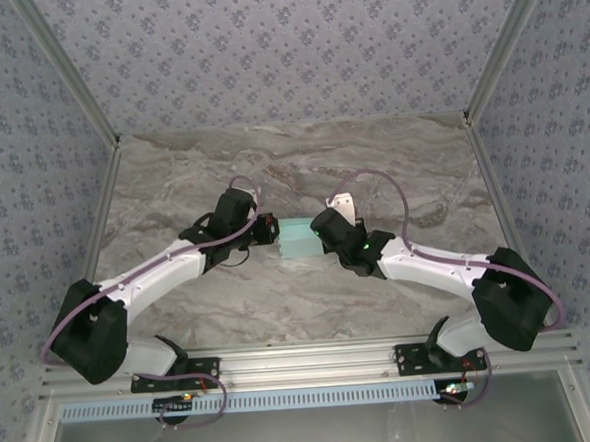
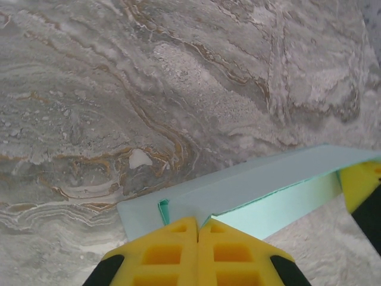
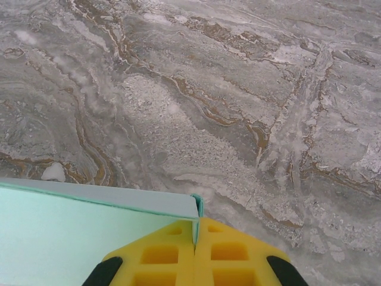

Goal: Fold the paper box

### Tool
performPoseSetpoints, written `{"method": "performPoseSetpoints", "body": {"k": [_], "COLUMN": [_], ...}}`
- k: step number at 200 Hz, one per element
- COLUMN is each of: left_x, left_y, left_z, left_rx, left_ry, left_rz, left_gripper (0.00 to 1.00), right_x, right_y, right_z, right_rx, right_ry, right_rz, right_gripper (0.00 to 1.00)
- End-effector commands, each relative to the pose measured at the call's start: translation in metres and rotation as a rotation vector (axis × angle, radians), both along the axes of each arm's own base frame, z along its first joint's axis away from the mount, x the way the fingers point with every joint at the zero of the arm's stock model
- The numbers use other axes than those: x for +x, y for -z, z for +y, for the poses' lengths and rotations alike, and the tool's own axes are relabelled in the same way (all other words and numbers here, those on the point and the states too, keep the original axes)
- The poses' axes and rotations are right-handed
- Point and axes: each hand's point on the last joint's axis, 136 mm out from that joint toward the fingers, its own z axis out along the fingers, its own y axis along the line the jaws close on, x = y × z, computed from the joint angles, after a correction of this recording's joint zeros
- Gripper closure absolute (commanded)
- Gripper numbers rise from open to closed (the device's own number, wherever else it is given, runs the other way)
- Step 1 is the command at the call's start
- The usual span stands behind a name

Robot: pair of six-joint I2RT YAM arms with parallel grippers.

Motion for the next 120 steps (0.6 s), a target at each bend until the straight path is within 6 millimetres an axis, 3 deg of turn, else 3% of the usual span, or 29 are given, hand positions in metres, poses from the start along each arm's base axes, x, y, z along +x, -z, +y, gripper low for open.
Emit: {"method": "performPoseSetpoints", "body": {"k": [1, 120], "left_x": [0.006, -0.014], "left_y": [-0.01, 0.038], "left_z": [-0.006, 0.008], "left_rx": [-0.102, 0.137], "left_ry": [-0.107, -0.087], "left_rz": [0.01, -0.097], "left_gripper": [1.0, 1.0], "right_x": [-0.014, -0.014], "right_y": [0.026, 0.023], "right_z": [-0.006, -0.009], "right_rx": [-0.066, -0.089], "right_ry": [-0.013, -0.027], "right_rz": [0.077, 0.062], "right_gripper": [1.0, 1.0]}}
